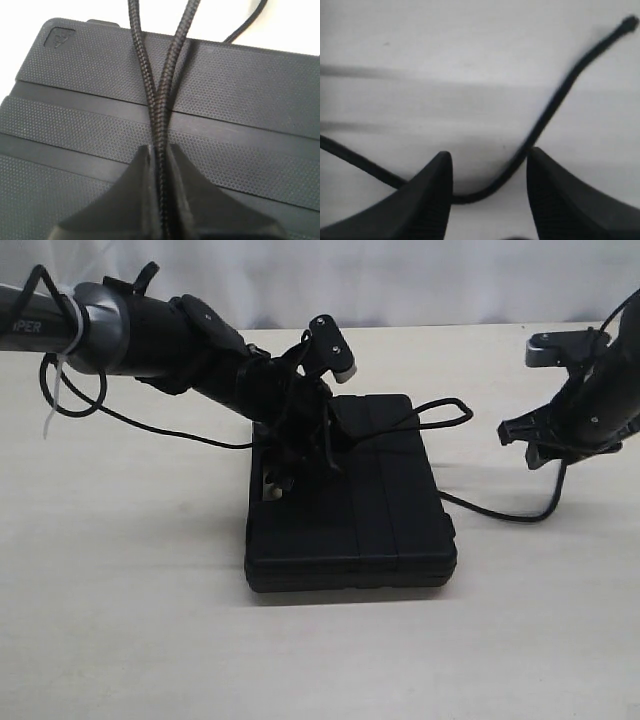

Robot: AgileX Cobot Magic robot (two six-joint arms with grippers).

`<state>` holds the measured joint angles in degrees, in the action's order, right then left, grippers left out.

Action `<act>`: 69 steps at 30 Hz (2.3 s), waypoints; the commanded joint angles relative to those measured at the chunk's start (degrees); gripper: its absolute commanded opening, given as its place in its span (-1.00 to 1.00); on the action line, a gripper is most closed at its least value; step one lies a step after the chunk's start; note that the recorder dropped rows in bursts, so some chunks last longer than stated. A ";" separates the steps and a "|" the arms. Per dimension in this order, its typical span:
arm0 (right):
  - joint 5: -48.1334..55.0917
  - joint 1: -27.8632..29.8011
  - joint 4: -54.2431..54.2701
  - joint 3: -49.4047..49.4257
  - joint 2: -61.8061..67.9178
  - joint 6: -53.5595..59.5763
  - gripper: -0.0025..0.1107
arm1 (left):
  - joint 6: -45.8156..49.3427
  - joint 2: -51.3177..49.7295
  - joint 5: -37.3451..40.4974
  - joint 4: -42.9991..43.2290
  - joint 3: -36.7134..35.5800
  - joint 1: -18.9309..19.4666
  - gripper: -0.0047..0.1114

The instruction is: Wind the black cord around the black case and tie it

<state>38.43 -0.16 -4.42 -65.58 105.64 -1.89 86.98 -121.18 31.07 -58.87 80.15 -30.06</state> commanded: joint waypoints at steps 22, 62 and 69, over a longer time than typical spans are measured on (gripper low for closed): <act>-7.16 7.15 13.12 3.63 8.67 7.10 -0.88 | -0.26 0.71 -0.27 -0.30 -0.05 0.09 -0.88; -76.43 -9.30 5.67 38.02 0.15 30.23 -0.88 | 0.95 0.71 -3.43 -3.53 -0.05 0.09 -0.88; -79.28 -9.30 5.67 38.46 0.81 30.57 -0.88 | 1.51 0.71 -3.68 -3.33 -0.05 0.09 -0.88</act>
<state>-39.04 -9.33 1.88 -27.41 106.52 28.25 88.27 -121.18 27.23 -61.72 80.15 -30.06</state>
